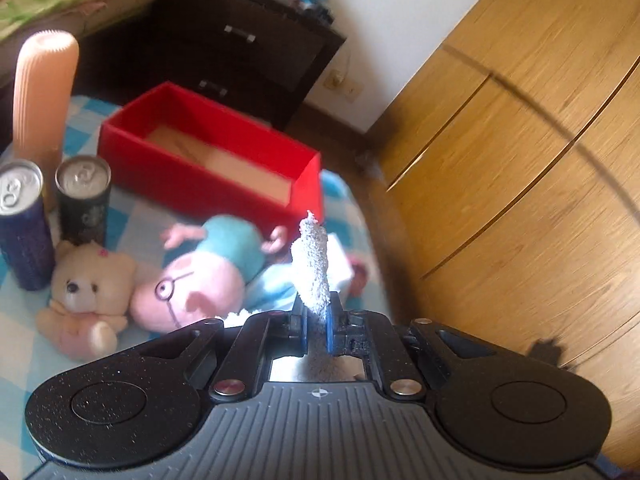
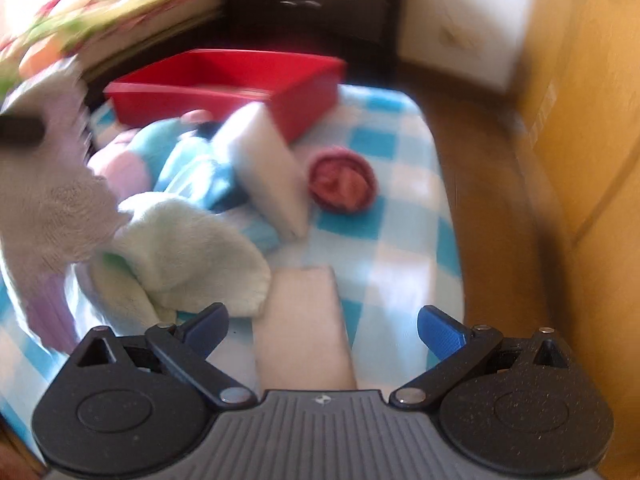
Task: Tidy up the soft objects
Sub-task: 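Lift the grey towel up off the cloth with the left tool, then grasp the white towel with the right tool while the left tool holds the grey towel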
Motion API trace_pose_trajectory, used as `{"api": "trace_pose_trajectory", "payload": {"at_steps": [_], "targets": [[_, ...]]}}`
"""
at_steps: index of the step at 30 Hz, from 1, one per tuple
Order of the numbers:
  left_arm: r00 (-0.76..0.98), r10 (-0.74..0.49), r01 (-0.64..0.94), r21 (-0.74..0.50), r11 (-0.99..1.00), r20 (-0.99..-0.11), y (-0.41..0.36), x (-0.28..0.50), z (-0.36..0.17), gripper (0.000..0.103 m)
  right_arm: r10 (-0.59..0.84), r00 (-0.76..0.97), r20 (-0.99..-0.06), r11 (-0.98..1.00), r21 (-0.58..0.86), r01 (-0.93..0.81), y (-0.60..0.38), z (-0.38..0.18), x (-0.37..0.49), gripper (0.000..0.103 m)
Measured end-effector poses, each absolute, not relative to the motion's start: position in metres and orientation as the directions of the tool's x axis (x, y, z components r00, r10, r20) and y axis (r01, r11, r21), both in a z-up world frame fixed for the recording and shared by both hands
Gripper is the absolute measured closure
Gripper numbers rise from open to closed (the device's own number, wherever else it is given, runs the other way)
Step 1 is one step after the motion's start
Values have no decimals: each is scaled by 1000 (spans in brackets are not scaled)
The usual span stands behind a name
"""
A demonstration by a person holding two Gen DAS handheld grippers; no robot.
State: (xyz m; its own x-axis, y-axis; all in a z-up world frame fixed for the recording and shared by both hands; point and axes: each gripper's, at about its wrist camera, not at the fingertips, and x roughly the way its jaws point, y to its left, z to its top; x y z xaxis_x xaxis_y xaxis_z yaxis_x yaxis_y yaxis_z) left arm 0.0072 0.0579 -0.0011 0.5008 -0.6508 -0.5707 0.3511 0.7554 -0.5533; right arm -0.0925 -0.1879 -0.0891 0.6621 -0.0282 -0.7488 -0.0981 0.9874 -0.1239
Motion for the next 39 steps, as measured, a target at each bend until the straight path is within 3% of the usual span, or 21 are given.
{"api": "trace_pose_trajectory", "payload": {"at_steps": [3,6,18,22,28,30,32,33,35,39], "targets": [[536,-666,348,-582,735,-519,74,6,16,99,20,683,-730,957,-183,-224,-165,-91,-87,21],[556,-669,344,-597,725,-493,82,7,21,99,74,689,-721,954,-151,-260,-149,-91,-78,21],[556,-643,305,-590,748,-528,107,2,8,96,118,731,-673,974,-67,-218,-115,-80,-81,19],[564,-637,293,-593,750,-526,115,2,8,95,213,710,-671,960,9,-279,-105,-80,-81,19],[577,-628,272,-602,751,-522,125,2,9,94,277,626,-729,917,6,-398,-83,-97,-73,20],[573,-627,266,-604,751,-528,125,2,7,94,295,597,-746,906,20,-422,-78,-109,-68,35],[573,-627,268,-602,752,-528,127,1,7,94,339,510,-790,901,116,-419,-79,-124,-56,84],[576,-626,268,-602,752,-526,129,0,8,93,374,472,-798,897,182,-404,-82,-129,-51,85],[581,-624,267,-603,752,-522,131,-1,10,92,393,458,-797,890,205,-407,-84,-126,-50,102],[584,-619,255,-605,755,-526,132,-1,10,92,436,430,-791,882,279,-381,-98,-115,-55,103]]}}
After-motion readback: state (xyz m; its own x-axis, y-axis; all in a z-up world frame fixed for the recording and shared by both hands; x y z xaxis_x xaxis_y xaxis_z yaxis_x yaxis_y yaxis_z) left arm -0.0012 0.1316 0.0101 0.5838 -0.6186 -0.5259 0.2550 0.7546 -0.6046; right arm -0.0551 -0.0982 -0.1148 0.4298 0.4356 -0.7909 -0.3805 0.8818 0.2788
